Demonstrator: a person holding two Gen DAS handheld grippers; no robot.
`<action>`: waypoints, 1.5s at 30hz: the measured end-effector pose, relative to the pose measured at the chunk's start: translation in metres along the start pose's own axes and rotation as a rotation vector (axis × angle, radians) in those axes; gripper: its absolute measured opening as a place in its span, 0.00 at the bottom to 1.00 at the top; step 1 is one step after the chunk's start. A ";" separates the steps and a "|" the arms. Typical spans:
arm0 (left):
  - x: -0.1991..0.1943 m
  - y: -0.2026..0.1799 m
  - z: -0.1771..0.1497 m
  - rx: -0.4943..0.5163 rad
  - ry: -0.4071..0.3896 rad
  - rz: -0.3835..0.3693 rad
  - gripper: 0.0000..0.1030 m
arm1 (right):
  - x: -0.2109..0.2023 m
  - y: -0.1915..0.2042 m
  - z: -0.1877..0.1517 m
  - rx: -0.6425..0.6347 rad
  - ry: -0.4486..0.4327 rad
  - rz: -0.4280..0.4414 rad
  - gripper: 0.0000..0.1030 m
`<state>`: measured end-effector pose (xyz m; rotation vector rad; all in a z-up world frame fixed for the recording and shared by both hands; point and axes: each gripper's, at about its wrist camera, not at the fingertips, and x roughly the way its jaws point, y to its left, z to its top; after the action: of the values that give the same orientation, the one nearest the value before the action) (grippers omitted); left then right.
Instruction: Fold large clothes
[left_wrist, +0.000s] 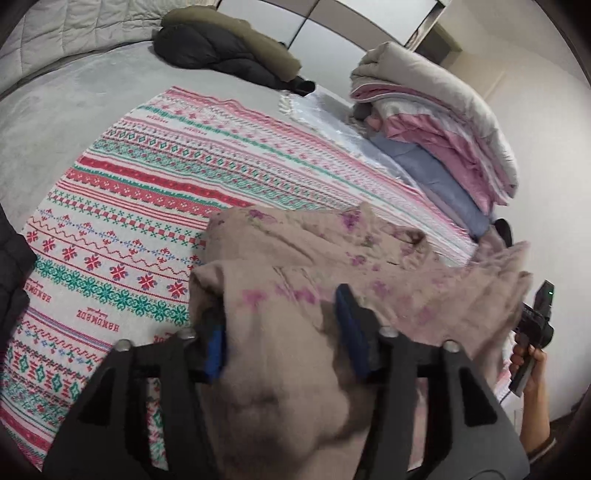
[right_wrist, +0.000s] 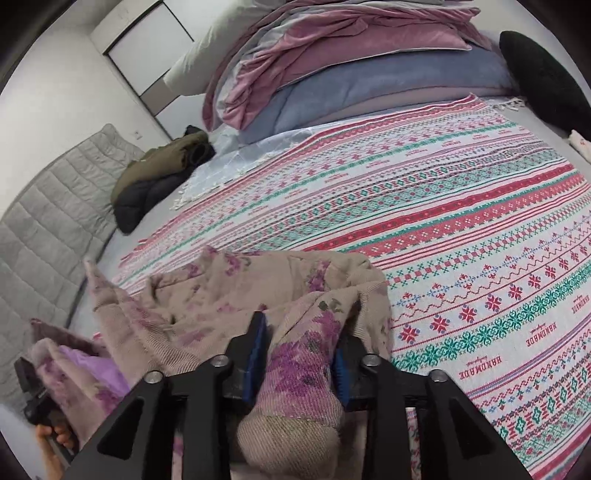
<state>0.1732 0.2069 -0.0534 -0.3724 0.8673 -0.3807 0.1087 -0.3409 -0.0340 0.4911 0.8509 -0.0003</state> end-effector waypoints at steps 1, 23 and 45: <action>-0.009 -0.001 0.000 0.005 -0.015 0.016 0.81 | -0.009 0.000 0.002 0.003 -0.003 0.011 0.64; 0.027 -0.021 -0.009 0.375 0.115 0.099 0.82 | 0.013 0.020 0.015 -0.259 0.065 -0.062 0.77; 0.003 -0.056 0.019 0.246 -0.170 -0.026 0.15 | 0.020 0.123 0.003 -0.622 -0.277 -0.398 0.15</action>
<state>0.1807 0.1599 -0.0185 -0.1849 0.6416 -0.4677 0.1484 -0.2290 0.0043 -0.2625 0.6198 -0.1611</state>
